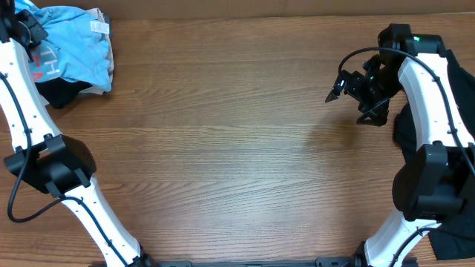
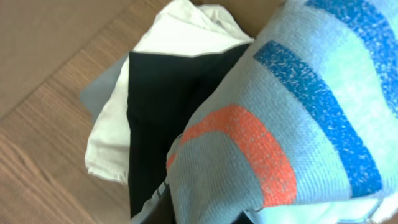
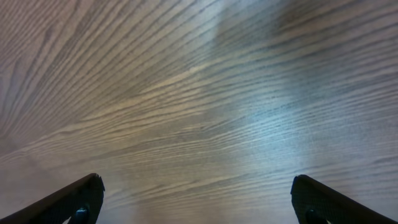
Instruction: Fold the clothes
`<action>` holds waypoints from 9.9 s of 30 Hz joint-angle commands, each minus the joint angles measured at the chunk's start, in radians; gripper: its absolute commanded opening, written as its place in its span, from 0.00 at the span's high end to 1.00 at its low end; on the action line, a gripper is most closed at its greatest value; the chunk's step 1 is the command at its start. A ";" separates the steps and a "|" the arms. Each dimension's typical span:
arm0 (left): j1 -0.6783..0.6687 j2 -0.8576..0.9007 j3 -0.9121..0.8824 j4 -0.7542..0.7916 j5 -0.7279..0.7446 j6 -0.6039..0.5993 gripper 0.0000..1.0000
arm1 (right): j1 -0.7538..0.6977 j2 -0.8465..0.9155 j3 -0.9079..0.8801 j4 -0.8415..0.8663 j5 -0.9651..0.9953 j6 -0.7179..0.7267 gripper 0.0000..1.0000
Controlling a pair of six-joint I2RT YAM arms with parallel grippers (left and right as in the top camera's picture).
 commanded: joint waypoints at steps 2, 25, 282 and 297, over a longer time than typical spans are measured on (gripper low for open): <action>0.013 0.012 -0.064 0.071 -0.011 -0.013 0.88 | -0.001 -0.021 -0.003 -0.009 0.000 -0.010 0.00; 0.051 0.002 -0.250 0.287 -0.146 -0.014 0.00 | -0.001 -0.021 -0.003 -0.069 0.000 -0.010 0.00; 0.115 -0.425 0.016 -0.459 0.456 -0.118 0.00 | 0.148 -1.958 -1.723 1.498 0.158 -0.283 0.00; 0.115 -0.425 0.016 -0.459 0.456 -0.118 0.00 | 0.148 -1.958 -1.776 1.425 0.203 -0.283 0.00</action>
